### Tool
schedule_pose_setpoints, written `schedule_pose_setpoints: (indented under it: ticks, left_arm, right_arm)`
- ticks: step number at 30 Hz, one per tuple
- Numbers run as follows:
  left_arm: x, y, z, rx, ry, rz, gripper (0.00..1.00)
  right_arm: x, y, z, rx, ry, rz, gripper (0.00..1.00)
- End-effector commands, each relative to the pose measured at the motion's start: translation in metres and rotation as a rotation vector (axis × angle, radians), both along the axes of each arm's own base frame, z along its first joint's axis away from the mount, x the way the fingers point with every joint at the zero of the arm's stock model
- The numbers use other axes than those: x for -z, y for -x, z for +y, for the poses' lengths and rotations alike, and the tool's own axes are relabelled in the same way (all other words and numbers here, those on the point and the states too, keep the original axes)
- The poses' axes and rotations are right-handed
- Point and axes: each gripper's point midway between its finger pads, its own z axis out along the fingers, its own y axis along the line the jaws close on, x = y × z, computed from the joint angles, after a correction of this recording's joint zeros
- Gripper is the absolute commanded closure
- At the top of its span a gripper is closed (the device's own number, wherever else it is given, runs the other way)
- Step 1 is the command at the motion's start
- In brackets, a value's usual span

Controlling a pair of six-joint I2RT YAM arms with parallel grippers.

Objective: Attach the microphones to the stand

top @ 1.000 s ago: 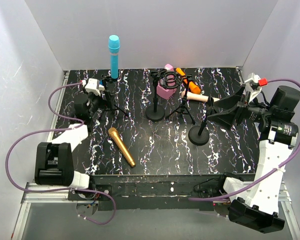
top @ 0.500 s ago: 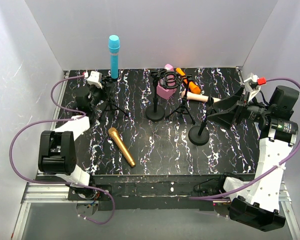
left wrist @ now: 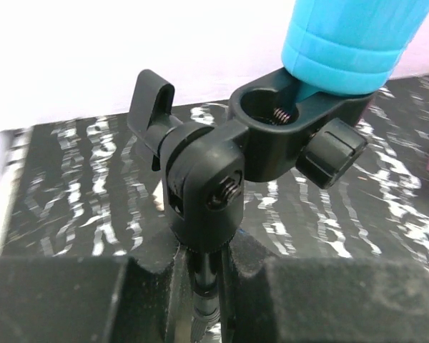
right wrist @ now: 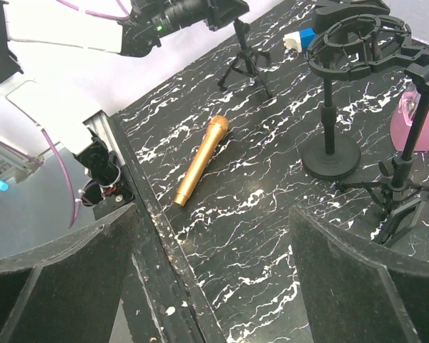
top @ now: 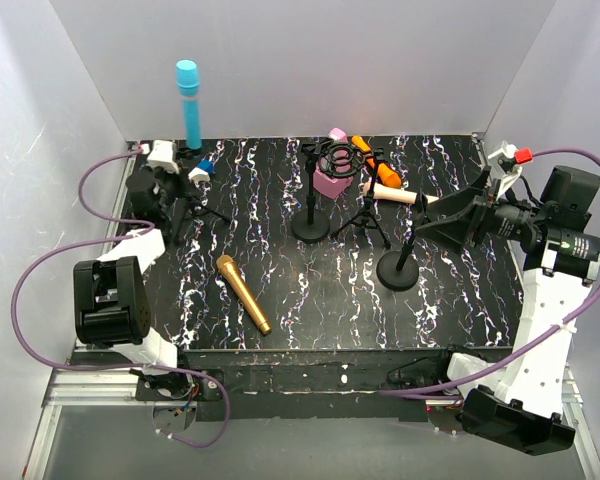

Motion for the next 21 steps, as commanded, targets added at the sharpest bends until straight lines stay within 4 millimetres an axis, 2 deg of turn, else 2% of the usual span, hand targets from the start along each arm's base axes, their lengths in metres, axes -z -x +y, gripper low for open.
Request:
schedule_pose_setpoints:
  ticks: [1,4,7,9,14,18,21]
  left_arm:
    - [-0.046,-0.001,0.079,-0.251,-0.063,-0.130,1.00]
    - [-0.042,0.001,0.113,-0.334,-0.069,-0.132,1.00]
    - [-0.034,-0.001,0.135,-0.383,-0.061,-0.126,1.00]
    - [-0.032,-0.002,0.143,-0.398,-0.059,-0.129,1.00]
    - [-0.021,-0.004,0.144,-0.395,-0.050,-0.098,0.99]
    - [-0.024,0.003,0.140,-0.394,-0.023,-0.094,0.57]
    - [-0.030,0.014,0.142,-0.425,-0.003,-0.100,0.32]
  right_arm:
    - [-0.007,0.000,0.002,-0.012,0.016,-0.020,0.08]
    - [-0.007,-0.002,0.003,-0.018,0.017,-0.007,0.08]
    - [-0.007,-0.004,0.004,-0.019,0.020,0.000,0.08]
    - [-0.007,-0.004,0.005,-0.020,0.025,0.000,0.08]
    - [-0.008,-0.003,0.006,-0.024,0.028,0.001,0.08]
    - [-0.007,-0.002,0.007,-0.029,0.027,0.002,0.08]
    - [-0.007,0.001,0.008,-0.031,0.029,-0.007,0.08]
